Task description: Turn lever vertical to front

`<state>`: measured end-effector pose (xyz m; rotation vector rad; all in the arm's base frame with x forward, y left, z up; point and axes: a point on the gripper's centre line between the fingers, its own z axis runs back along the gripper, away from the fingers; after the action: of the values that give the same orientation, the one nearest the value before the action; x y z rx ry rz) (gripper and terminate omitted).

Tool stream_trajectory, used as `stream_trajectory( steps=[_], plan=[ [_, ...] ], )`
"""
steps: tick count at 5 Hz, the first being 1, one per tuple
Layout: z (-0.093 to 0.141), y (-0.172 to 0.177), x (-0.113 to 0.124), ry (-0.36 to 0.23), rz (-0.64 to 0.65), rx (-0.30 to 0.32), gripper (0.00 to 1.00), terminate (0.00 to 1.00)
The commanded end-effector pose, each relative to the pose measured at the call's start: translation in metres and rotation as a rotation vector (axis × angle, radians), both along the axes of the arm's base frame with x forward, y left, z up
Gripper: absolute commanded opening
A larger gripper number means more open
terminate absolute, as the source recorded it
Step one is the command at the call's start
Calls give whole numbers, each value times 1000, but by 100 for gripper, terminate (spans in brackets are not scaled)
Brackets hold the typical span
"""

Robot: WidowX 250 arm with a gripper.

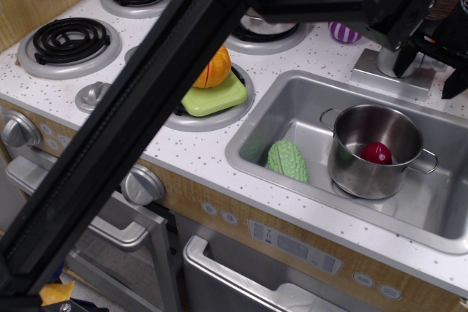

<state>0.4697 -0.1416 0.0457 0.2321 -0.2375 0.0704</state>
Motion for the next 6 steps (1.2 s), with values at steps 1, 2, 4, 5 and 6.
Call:
stream_trajectory(
  steps=[1,2,4,5,6],
  plan=[
    [75,-4,20,-198,-29,-23,100,0],
    [82,-9,28,-227,-33,-4,100,0],
    [79,-9,39,-269,-47,2,100,0],
    [75,-6,44,-275,-50,-1,100,0],
    [73,-5,44,-278,-43,-5,0,0]
  ],
)
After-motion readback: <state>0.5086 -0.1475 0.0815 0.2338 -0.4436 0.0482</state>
